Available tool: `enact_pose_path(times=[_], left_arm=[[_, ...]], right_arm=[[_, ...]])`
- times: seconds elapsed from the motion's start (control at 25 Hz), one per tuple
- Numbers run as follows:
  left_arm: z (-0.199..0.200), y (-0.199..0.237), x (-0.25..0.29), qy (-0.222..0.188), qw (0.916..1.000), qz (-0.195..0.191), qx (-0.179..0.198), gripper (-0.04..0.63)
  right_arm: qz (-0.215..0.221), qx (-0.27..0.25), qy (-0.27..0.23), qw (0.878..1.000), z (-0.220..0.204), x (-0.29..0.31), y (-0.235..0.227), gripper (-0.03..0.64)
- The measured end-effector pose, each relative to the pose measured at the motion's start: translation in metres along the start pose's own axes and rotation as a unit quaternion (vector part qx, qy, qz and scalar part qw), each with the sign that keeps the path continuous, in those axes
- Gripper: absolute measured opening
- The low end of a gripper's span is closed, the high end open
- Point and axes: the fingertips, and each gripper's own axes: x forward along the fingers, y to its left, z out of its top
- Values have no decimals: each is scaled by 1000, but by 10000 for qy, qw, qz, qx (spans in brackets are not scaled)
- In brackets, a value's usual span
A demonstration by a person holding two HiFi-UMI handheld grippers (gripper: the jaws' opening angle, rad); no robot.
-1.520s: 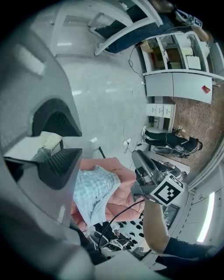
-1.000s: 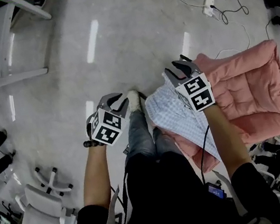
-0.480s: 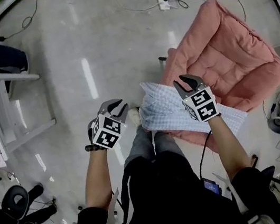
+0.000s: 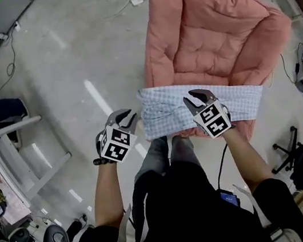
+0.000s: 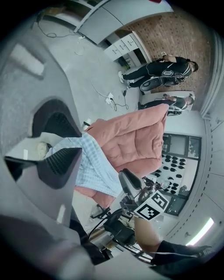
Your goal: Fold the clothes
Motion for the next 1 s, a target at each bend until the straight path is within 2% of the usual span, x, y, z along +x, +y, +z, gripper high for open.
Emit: enact_pose_path(times=[0.28, 0.56, 0.72, 0.92, 1.0], left_arm=[[1, -1, 21, 110, 9998, -99, 151, 77], [-27, 18, 59, 119, 9994, -121, 297, 77], [-48, 26, 87, 263, 9988, -303, 280, 77], [-57, 28, 100, 317, 9981, -459, 246, 77], [-60, 30, 102, 326, 9980, -488, 229, 77]], right_arm=[[247, -54, 142, 9996, -18, 23, 13, 101], [321, -1003, 649, 9923, -54, 92, 40, 123], [232, -1353, 807, 9872, -71, 117, 44, 133], [111, -1769, 1008, 9790, -84, 130, 41, 141], [40, -1833, 996, 9780, -82, 131, 40, 116]])
